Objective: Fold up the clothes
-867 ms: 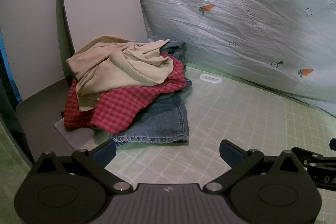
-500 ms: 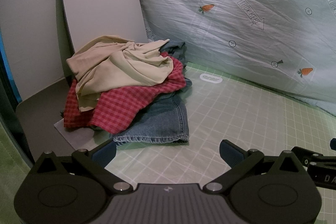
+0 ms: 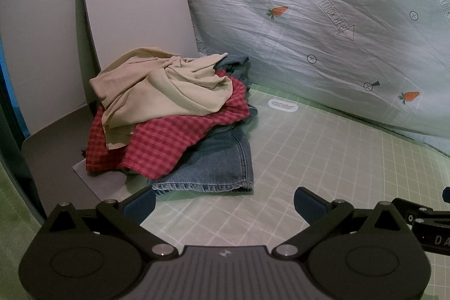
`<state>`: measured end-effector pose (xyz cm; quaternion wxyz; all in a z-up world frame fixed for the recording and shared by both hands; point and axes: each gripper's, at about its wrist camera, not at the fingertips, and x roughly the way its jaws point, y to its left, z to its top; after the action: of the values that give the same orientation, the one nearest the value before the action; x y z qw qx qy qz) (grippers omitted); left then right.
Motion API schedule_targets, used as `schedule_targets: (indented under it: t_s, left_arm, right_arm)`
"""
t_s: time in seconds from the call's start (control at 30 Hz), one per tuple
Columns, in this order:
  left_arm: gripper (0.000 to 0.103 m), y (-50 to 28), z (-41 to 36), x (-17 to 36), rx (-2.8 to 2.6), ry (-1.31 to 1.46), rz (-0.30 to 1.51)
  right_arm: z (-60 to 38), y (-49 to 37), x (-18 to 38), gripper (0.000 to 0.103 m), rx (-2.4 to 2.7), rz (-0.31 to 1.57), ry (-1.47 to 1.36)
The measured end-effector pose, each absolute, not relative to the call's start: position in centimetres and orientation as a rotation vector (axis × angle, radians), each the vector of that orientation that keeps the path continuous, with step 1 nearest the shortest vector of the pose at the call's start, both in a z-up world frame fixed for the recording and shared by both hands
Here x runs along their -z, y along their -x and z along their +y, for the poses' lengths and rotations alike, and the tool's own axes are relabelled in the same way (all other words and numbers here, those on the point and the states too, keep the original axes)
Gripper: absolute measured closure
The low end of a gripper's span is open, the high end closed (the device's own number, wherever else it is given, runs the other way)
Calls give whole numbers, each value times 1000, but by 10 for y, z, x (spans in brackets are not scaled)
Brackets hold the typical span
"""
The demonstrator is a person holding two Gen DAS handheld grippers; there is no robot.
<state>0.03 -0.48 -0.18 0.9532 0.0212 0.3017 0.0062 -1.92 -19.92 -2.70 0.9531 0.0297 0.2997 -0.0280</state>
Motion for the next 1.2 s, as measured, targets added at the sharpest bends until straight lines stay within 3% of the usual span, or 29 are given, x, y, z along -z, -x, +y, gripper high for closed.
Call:
schedule_targets:
  t_s: [1.2]
  left_arm:
    - [0, -9, -2, 6, -9, -53, 626]
  right_arm:
    - [-195, 10, 30, 0, 72, 620, -60]
